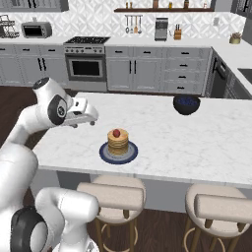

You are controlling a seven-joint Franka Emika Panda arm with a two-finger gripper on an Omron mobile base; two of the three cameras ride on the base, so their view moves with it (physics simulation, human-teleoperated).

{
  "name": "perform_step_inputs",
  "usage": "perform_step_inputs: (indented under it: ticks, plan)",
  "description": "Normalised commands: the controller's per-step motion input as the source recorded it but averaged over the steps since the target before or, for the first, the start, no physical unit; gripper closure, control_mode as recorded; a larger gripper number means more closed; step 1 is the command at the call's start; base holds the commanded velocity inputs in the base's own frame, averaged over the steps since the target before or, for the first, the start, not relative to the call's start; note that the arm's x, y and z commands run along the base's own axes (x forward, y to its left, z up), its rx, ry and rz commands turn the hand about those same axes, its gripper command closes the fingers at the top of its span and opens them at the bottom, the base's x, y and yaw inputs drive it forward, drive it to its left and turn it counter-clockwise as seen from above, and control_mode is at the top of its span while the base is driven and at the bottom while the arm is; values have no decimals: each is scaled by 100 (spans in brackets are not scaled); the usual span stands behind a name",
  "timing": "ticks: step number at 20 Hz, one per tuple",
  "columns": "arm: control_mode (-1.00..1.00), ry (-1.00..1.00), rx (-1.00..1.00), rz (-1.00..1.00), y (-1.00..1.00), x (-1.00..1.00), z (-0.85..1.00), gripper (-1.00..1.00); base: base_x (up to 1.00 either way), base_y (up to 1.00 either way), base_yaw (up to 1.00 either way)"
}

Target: Take the strawberry from the fridge and place it on top of the pancake, located on the dining counter.

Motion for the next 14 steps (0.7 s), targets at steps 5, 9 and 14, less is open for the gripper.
perform_step_inputs:
  ticks: [5, 9, 14]
  plan:
    - [-100, -8, -15, -10, 100, -100, -18, -100, 0, 0, 0]
    - [-100, 0, -10, -4, 83, -100, -50, -100, 0, 0, 0]
    - [-100, 0, -6, 0, 17, -41, 5, -100, 0, 0, 0]
